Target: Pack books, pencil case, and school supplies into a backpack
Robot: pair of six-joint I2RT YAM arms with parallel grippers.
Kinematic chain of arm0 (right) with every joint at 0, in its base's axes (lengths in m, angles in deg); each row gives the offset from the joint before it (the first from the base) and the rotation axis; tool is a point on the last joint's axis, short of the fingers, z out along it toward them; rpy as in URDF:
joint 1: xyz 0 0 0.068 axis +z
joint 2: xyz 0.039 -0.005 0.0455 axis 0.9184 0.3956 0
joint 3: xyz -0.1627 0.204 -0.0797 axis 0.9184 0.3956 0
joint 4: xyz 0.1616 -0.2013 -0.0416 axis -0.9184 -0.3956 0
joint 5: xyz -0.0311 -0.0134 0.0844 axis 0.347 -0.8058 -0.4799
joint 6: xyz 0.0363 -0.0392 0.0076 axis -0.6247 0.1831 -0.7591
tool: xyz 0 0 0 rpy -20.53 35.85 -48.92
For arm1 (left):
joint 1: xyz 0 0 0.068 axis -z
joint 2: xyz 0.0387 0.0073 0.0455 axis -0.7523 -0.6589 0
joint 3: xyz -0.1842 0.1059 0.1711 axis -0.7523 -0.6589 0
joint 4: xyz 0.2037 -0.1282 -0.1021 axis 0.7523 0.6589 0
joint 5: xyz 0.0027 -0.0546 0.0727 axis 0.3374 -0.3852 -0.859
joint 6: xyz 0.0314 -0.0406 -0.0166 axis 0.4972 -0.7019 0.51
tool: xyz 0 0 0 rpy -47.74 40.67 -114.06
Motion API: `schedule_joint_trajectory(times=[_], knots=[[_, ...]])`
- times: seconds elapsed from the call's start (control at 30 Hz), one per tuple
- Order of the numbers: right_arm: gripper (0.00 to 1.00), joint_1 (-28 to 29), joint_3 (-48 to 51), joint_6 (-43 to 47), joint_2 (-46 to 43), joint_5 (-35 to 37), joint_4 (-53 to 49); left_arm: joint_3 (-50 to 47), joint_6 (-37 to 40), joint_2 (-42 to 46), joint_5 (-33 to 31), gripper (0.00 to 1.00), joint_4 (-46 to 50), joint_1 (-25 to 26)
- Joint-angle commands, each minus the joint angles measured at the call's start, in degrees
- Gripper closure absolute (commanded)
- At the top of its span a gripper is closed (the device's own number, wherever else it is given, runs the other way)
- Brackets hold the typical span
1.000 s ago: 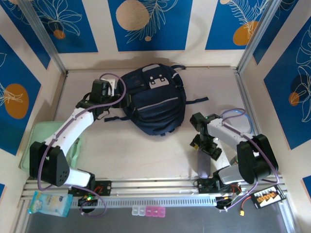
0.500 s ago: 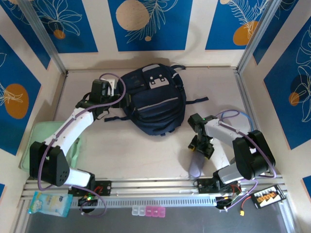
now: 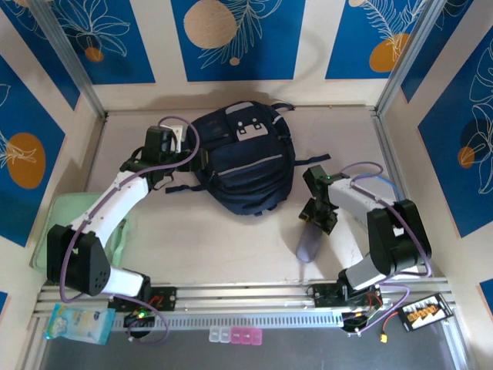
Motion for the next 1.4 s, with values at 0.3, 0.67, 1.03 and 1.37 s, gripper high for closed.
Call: schedule_joint_trajectory(times=[0.3, 0.67, 1.03, 1.37], knots=[[0.00, 5.03, -2.06, 2.57, 1.22, 3.61, -4.67, 0.54, 0.65, -0.87, 2.97, 0.00, 1.01, -0.67], [0.13, 8.57, 2.08, 0.39, 0.73, 1.74, -2.45, 2.65, 0.92, -2.29, 5.31, 0.00, 2.29, -0.69], [0.40, 6.98, 3.86, 0.34, -2.84, 4.30, 2.30, 6.86, 5.91, -3.51, 7.42, 0.03, 6.02, 3.39], [0.40, 1.38, 5.22, 0.78, -12.92, -0.59, 10.48, 26.44, 27.31, -21.04, 3.05, 0.00, 20.80, 18.05]])
